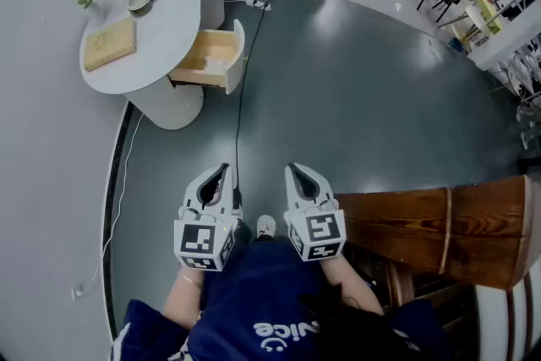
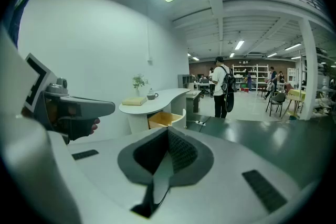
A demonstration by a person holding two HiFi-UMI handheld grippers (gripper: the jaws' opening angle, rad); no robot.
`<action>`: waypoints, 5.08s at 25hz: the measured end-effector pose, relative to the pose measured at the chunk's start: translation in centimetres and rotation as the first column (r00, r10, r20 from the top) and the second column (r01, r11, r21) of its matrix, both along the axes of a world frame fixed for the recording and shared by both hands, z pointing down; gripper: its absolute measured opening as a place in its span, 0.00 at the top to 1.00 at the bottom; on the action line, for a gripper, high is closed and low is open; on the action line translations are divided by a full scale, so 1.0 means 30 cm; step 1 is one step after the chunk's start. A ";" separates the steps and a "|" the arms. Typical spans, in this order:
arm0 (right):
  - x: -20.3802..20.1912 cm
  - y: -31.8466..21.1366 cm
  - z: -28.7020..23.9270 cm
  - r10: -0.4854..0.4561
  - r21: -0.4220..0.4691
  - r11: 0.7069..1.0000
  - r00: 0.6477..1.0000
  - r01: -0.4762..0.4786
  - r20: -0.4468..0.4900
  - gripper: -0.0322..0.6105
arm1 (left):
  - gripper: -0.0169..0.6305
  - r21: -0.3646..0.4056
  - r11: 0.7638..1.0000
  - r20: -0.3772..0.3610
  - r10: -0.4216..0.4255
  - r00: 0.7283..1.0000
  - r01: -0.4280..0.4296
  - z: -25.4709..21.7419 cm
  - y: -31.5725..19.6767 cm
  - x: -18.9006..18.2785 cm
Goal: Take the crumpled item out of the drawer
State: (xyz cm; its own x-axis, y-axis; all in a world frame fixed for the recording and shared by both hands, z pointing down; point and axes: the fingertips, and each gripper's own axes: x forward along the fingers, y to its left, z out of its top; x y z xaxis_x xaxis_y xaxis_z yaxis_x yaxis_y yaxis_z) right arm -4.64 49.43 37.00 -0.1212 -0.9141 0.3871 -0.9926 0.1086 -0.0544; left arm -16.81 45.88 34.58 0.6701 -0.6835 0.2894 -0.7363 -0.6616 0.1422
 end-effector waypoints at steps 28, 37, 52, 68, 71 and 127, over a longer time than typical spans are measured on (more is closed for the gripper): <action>0.033 -0.248 0.043 0.262 -0.050 0.965 0.958 -0.258 0.117 0.94 | 0.97 -0.062 0.992 0.064 0.111 0.992 -0.107 0.086 -0.279 -0.031; 0.141 -0.537 0.156 0.276 -0.159 0.956 0.940 -0.246 0.202 0.94 | 0.97 -0.092 0.995 0.109 0.043 0.993 -0.033 0.130 -0.517 0.070; 0.325 -1.002 0.179 0.109 -0.191 0.980 0.955 -0.057 0.276 0.94 | 0.97 -0.154 0.987 0.155 -0.021 0.988 0.046 0.172 -0.916 0.347; 0.350 -1.149 0.241 -0.050 -0.213 0.969 0.947 0.122 0.317 0.94 | 0.97 -0.210 0.969 0.202 -0.087 0.975 0.130 0.258 -1.068 0.441; 0.334 -1.184 0.243 -0.068 -0.210 0.968 0.948 0.138 0.310 0.94 | 0.97 -0.247 0.959 0.211 -0.087 0.974 0.139 0.298 -1.106 0.418; 0.412 -1.884 0.414 -0.037 -0.420 0.895 0.964 0.149 0.263 0.94 | 0.70 -0.612 0.735 0.475 0.047 0.879 0.292 1.002 -1.776 0.272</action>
State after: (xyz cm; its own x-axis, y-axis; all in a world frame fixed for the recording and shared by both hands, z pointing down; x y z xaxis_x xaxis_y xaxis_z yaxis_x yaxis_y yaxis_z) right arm 7.72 -7.09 49.41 -0.3382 -0.6415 0.6886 -0.9289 0.1100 -0.3537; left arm -8.63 -7.42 64.65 0.2799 -0.2748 0.9199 -0.8936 -0.4247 0.1450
